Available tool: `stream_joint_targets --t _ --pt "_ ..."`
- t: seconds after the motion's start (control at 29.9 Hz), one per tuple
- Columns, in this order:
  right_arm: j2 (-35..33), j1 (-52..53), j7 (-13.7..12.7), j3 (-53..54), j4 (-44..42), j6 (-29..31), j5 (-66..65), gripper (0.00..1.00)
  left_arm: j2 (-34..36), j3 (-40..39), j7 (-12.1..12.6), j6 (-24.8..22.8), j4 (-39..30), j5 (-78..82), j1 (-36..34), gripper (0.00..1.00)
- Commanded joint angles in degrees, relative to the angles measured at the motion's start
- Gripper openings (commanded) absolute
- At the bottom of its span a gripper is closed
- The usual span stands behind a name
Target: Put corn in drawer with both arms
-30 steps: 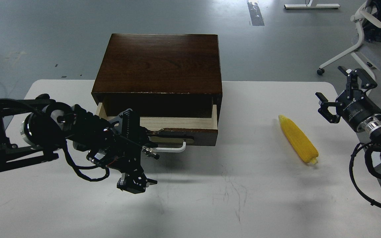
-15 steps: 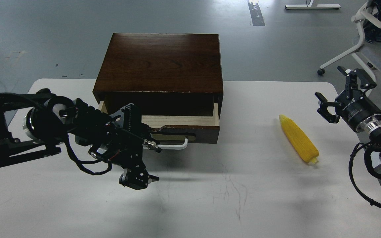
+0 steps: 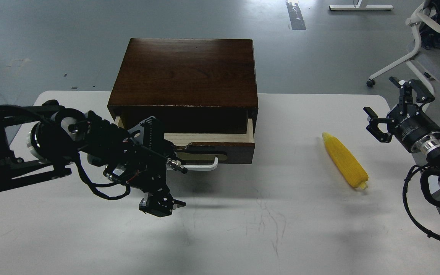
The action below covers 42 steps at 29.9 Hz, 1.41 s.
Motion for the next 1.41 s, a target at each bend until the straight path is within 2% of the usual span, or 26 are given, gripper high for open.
stream_joint_targets --t 0.0,0.43,0.64,0.87,1.07,1.14,1.27,1.37 --pt "0.0 0.0 0.0 0.0 0.0 0.0 0.0 1.0 -0.1 -0.3 0.0 0.0 0.0 0.0 -0.5 0.98" --pt "0.0 0.0 0.0 0.0 0.0 0.0 0.0 1.0 0.0 -0.5 0.0 0.0 -0.5 0.0 -1.8 0.98" --pt "0.0 0.0 0.0 -0.1 0.0 0.0 0.0 1.0 0.8 -5.7 0.0 0.0 -0.5 0.0 -2.6 0.98" --pt "-0.2 0.0 0.0 -0.1 0.0 0.0 0.0 1.0 5.5 -10.4 0.0 0.0 -0.3 -26.6 -2.4 0.98" --pt "-0.2 0.0 0.0 -0.1 0.0 0.0 0.0 1.0 10.4 -13.1 0.0 0.0 2.7 -59.6 -2.0 0.98" --pt "-0.2 0.0 0.0 -0.2 0.0 0.0 0.0 1.0 11.9 -13.7 0.0 0.0 5.8 -75.3 -1.8 0.98" --pt "-0.2 -0.1 0.0 -0.3 0.0 0.0 0.0 1.0 13.5 -13.4 0.0 0.0 12.7 -90.8 -0.5 0.99" --pt "-0.2 -0.4 0.0 -0.3 0.0 0.0 0.0 1.0 13.8 -13.6 0.0 0.0 19.9 -101.5 4.1 0.98"
